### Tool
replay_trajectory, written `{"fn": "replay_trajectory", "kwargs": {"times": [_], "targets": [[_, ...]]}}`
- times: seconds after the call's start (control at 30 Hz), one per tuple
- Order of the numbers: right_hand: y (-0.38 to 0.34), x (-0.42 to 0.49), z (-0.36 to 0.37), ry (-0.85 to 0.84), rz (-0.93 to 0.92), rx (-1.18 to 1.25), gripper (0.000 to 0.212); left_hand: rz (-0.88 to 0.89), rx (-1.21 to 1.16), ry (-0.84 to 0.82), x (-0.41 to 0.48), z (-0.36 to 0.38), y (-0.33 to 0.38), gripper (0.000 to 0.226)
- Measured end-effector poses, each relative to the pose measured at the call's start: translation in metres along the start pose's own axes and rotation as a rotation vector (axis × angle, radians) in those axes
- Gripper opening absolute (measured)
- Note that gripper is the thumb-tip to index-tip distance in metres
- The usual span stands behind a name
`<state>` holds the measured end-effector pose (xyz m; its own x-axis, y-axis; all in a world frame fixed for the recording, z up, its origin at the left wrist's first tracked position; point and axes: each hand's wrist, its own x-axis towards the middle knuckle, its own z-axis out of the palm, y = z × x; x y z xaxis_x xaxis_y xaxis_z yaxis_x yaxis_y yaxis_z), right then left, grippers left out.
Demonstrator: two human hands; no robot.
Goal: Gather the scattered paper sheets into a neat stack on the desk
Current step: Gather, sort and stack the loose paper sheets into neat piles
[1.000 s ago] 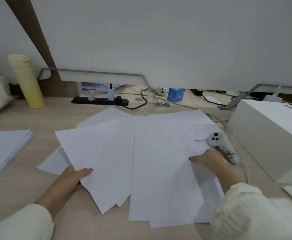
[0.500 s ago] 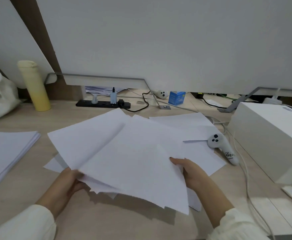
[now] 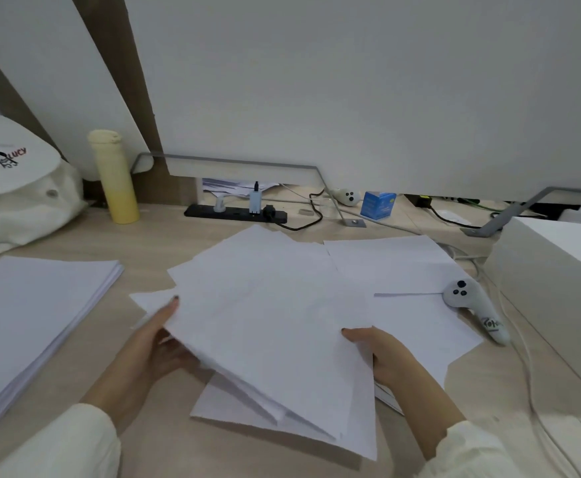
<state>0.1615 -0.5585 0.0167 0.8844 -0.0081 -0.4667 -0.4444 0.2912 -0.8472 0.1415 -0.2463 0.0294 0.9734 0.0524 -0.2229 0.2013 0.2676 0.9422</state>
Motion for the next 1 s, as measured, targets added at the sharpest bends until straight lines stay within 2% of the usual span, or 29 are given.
{"fn": "replay_trajectory", "kwargs": {"times": [0.03,0.07,0.17,0.27,0.4,0.43,0.5,0.57,0.63,0.67,0.77,0.83,0.93,1.0], "targets": [[-0.002,-0.003,-0.001,0.027,0.017,-0.01,0.009,-0.005,-0.028,0.063,0.005,-0.004,0.004,0.032],[-0.003,-0.005,-0.003,0.054,0.035,-0.016,0.006,-0.014,-0.013,0.121,0.011,-0.009,0.006,0.025],[-0.002,-0.011,-0.003,0.045,0.052,-0.019,0.008,-0.083,0.155,0.162,0.023,-0.018,0.003,0.033],[0.0,-0.012,0.0,-0.008,0.04,-0.015,0.015,-0.141,0.36,0.06,0.024,-0.011,-0.007,0.029],[0.002,-0.01,0.01,-0.053,0.028,-0.068,0.028,-0.123,0.578,-0.185,0.009,0.009,-0.012,0.025],[0.001,-0.011,0.013,-0.046,0.018,-0.088,0.041,-0.134,0.575,-0.246,0.003,0.011,-0.01,0.025],[-0.002,-0.013,0.015,-0.051,-0.007,-0.128,0.062,-0.163,0.507,-0.312,-0.005,0.009,-0.004,0.041],[-0.009,-0.015,0.014,-0.093,-0.041,-0.142,0.067,-0.159,0.394,-0.274,-0.009,0.006,0.003,0.048],[-0.017,-0.02,0.013,-0.151,-0.073,-0.131,0.066,-0.106,0.356,-0.149,-0.008,0.003,0.008,0.041],[-0.022,-0.023,0.013,-0.18,-0.091,-0.122,0.063,-0.075,0.352,-0.11,-0.003,0.0,0.011,0.05],[-0.035,-0.035,0.015,-0.278,-0.175,-0.087,0.046,-0.014,0.372,-0.1,0.007,-0.006,0.026,0.101],[-0.041,-0.042,0.016,-0.297,-0.236,-0.079,0.034,-0.011,0.361,-0.077,0.015,-0.006,0.035,0.115],[-0.046,-0.051,0.014,-0.255,-0.302,-0.065,0.027,0.019,0.187,-0.004,0.024,-0.002,0.041,0.103],[-0.045,-0.052,0.009,-0.249,-0.311,-0.047,0.03,0.002,0.025,-0.029,0.025,0.004,0.044,0.071]]}}
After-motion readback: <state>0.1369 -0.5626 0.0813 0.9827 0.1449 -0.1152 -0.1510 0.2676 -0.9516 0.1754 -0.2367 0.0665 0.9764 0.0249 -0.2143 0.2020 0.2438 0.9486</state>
